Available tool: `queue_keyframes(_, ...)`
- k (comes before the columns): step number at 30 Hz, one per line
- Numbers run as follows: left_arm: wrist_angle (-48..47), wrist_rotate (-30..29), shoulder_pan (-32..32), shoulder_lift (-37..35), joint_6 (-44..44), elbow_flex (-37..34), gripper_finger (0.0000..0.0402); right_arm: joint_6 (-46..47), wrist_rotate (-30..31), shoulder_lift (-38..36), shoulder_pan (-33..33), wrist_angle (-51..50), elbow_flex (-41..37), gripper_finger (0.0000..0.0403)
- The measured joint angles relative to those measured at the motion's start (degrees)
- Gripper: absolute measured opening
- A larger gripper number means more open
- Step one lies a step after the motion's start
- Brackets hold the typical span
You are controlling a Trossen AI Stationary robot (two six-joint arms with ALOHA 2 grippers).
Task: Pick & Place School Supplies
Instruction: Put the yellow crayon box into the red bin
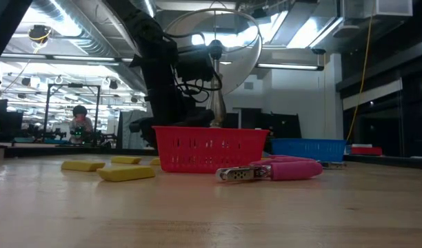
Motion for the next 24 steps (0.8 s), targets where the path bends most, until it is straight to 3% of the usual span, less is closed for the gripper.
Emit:
queue_keyframes(8,-0.3,0.4,0.0,0.0,-0.6,0.0,0.0272,0.1,-0.2,0.0,0.0,0.0,0.0,0.0190)
queue_keyframes(19,-0.8,0.5,0.1,0.0,-0.6,0.0,0.0188,0.7,-1.3,0.0,0.0,0.2,0.0,0.0190)
queue_keyframes(24,-0.5,1.4,0.0,-0.1,0.0,0.0,0.0169,1.2,-1.6,0.0,0.0,0.2,0.0,0.0190)
